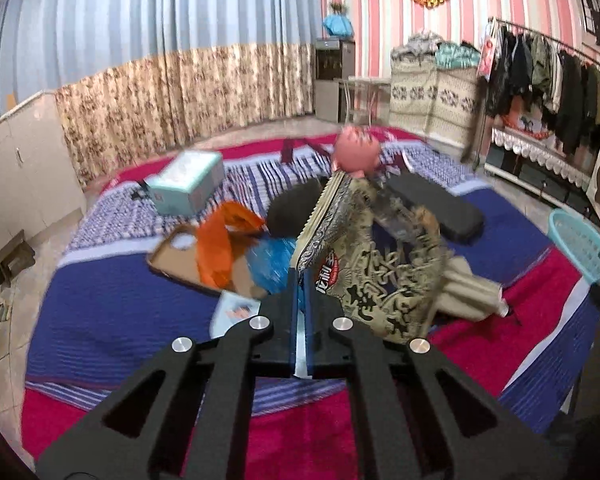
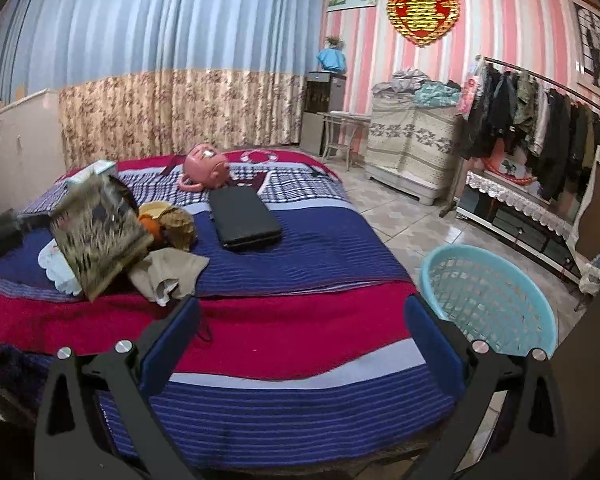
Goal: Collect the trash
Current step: 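Reach the left tool to the printed snack bag and grasp it, then grasp the beige cloth with the right tool while the left tool holds the snack bag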
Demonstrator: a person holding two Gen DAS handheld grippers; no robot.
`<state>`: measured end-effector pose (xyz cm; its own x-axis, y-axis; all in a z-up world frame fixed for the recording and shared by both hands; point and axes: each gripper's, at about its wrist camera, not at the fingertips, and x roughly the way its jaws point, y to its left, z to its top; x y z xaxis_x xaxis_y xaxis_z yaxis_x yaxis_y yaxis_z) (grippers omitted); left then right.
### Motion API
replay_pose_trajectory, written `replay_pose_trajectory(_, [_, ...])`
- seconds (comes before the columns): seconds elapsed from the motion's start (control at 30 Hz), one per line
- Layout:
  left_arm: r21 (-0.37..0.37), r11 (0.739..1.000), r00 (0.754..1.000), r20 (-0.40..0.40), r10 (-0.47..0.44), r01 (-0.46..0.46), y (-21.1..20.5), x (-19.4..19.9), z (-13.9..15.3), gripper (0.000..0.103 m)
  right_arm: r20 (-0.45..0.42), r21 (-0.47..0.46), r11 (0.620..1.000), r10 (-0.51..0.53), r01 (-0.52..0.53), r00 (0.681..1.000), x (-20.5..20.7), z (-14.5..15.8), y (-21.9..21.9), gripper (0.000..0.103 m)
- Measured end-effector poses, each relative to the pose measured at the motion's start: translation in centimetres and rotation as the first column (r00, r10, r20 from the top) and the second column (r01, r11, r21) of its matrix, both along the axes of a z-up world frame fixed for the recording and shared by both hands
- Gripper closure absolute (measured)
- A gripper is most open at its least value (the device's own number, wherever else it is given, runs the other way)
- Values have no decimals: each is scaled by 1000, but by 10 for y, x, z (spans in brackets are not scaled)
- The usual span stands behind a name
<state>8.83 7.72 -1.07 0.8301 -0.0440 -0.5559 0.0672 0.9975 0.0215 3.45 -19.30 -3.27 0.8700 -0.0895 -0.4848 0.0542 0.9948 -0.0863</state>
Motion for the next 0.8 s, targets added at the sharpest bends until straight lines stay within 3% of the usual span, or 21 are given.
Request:
replay_pose_trajectory(0.23, [-16, 1000, 996, 90, 12, -11, 25, -18, 37, 102, -61, 55, 994, 97, -93, 993, 29, -4, 21, 4])
replay_pose_trajectory(0.47, [-6, 1000, 996, 91, 22, -21, 41, -21, 40, 102, -117, 56, 981, 191, -186, 975, 64, -16, 52, 6])
replay_pose_trajectory(0.53, [5, 1000, 996, 86, 19, -19, 41, -19, 39, 102, -138, 41, 975, 224, -221, 965, 73, -23, 65, 13])
replay_pose_trajectory(0.63, [17, 1000, 996, 85, 11, -12, 37, -20, 37, 102, -171, 42, 961, 275, -272, 946, 81, -31, 76, 33])
replay_pose_trajectory(0.7, [15, 1000, 997, 80, 4, -6, 35, -19, 36, 102, -210, 65, 945, 327, -320, 922, 89, -40, 84, 60])
replay_pose_trajectory(0.77, [18, 1000, 997, 78, 0, -1, 33, -19, 35, 102, -224, 95, 932, 363, -350, 905, 91, -45, 86, 78])
replay_pose_trajectory(0.8, [21, 1000, 997, 80, -4, 2, 31, -19, 36, 102, -213, 115, 929, 370, -353, 904, 90, -45, 83, 79])
